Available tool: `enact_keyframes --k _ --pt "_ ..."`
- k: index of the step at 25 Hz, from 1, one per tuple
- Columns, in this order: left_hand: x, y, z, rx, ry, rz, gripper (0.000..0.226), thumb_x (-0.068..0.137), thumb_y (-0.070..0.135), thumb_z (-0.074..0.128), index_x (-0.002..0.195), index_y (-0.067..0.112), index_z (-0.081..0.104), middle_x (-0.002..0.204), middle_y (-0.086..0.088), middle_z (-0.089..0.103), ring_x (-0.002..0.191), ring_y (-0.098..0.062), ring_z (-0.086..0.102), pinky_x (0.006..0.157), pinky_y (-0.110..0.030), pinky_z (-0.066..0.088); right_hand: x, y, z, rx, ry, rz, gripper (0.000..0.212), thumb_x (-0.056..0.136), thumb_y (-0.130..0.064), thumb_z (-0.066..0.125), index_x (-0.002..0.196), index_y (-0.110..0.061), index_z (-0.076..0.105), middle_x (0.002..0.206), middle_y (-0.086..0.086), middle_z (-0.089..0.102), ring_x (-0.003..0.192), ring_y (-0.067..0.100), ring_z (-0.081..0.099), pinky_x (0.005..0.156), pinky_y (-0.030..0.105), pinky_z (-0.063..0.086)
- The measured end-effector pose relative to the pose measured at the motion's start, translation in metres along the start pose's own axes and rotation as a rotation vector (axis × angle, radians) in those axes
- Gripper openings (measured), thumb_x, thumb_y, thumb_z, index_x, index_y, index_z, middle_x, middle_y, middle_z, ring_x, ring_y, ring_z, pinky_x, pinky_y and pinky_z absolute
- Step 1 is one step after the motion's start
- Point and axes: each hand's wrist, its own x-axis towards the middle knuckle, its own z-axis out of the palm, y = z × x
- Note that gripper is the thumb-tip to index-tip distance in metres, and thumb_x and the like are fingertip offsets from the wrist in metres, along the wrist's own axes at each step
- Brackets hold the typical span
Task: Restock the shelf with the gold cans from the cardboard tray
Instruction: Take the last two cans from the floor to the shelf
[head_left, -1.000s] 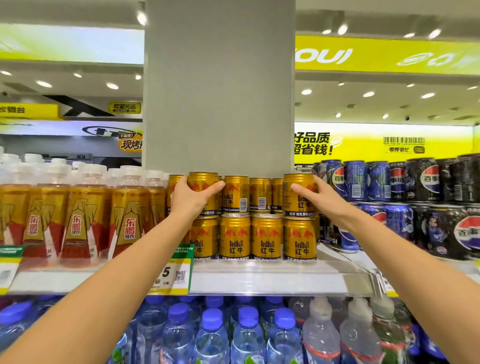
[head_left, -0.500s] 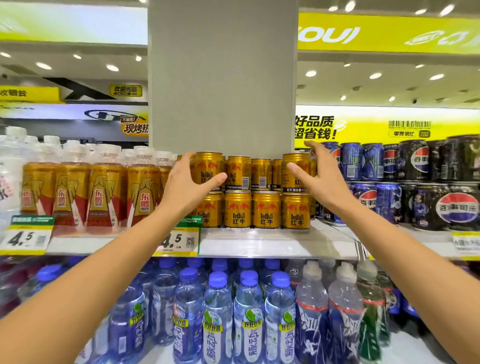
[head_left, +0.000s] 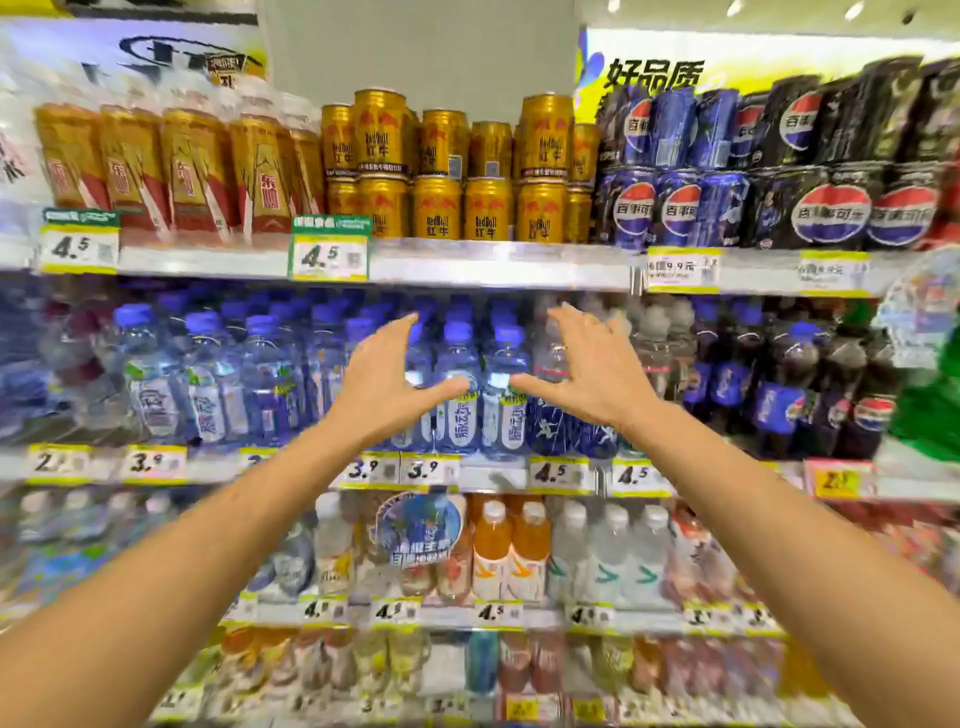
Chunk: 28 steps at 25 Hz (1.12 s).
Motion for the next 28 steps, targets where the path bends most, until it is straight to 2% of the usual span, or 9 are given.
enact_keyframes --k 3,5,9,14,16,19,21,24,28 --pt "-0.045 -0.005 0.029 0.0 -0.089 -0.042 0.101 0.065 0.062 0.067 0.143 0.008 0.03 0.15 -0.014 0.036 0.138 -0.027 0.033 0.113 -0.039 0.025 -0.053 0.016 0.032 -0.001 -0.098 0.052 0.106 0.065 -0.079 0.042 0.144 -0.011 0.028 0.152 0.012 0.032 0.141 0.025 0.03 0.114 0.047 0.021" --pt "-0.069 -0.016 0.051 0.064 -0.157 -0.054 0.112 0.055 0.073 0.054 0.141 0.006 0.032 0.147 -0.016 0.039 0.135 -0.029 0.036 0.11 -0.038 0.027 -0.084 0.027 0.058 0.001 -0.176 0.083 0.098 0.073 -0.07 0.052 0.146 -0.012 0.024 0.156 0.011 0.024 0.144 0.024 0.023 0.116 0.048 0.015" --pt "-0.105 -0.055 0.105 0.188 -0.279 -0.057 0.119 0.052 0.081 0.038 0.143 0.006 0.028 0.149 -0.016 0.036 0.137 -0.031 0.034 0.114 -0.043 0.026 -0.134 0.036 0.113 -0.007 -0.279 0.13 0.096 0.073 -0.07 0.052 0.145 -0.013 0.025 0.156 0.012 0.023 0.144 0.026 0.023 0.118 0.049 0.012" --pt "-0.143 -0.107 0.177 0.31 -0.389 -0.008 0.101 0.069 0.074 0.049 0.144 0.009 0.028 0.152 -0.014 0.032 0.14 -0.028 0.028 0.115 -0.042 0.018 -0.187 0.039 0.191 -0.073 -0.396 0.185 0.095 0.075 -0.071 0.047 0.146 -0.013 0.022 0.157 0.012 0.018 0.144 0.027 0.02 0.118 0.05 0.009" --pt "-0.162 -0.13 0.208 0.355 -0.398 0.062 0.097 0.069 0.072 0.046 0.14 0.007 0.035 0.148 -0.015 0.039 0.136 -0.031 0.035 0.112 -0.046 0.021 -0.212 0.037 0.227 -0.07 -0.44 0.21 0.095 0.075 -0.071 0.047 0.145 -0.013 0.022 0.157 0.013 0.019 0.144 0.027 0.02 0.118 0.05 0.008" --pt "-0.196 -0.16 0.247 0.414 -0.407 0.154 0.1 0.063 0.073 0.032 0.135 0.005 0.044 0.139 -0.018 0.049 0.128 -0.034 0.047 0.106 -0.048 0.03 -0.245 0.035 0.278 -0.066 -0.469 0.229 0.093 0.074 -0.071 0.046 0.144 -0.012 0.025 0.156 0.014 0.022 0.143 0.028 0.023 0.117 0.05 0.011" --pt "-0.224 -0.18 0.276 0.414 -0.48 0.119 0.106 0.06 0.076 0.025 0.139 0.007 0.037 0.145 -0.015 0.043 0.134 -0.03 0.04 0.111 -0.048 0.024 -0.272 0.034 0.313 -0.057 -0.479 0.248 0.096 0.071 -0.075 0.042 0.141 -0.011 0.03 0.154 0.015 0.027 0.141 0.028 0.028 0.115 0.05 0.016" --pt "-0.273 -0.214 0.327 0.389 -0.606 0.071 0.106 0.063 0.076 0.029 0.146 0.011 0.025 0.154 -0.012 0.028 0.142 -0.028 0.026 0.116 -0.047 0.015 -0.32 0.035 0.369 -0.029 -0.515 0.268 0.092 0.073 -0.069 0.052 0.142 -0.012 0.03 0.154 0.013 0.027 0.141 0.027 0.027 0.115 0.047 0.015" --pt "-0.336 -0.263 0.416 0.377 -0.652 0.058 0.111 0.057 0.079 0.021 0.145 0.011 0.027 0.153 -0.013 0.031 0.141 -0.03 0.028 0.115 -0.048 0.017 -0.383 0.049 0.46 -0.008 -0.572 0.279 0.093 0.074 -0.068 0.053 0.145 -0.014 0.024 0.156 0.009 0.023 0.143 0.024 0.023 0.117 0.047 0.012"
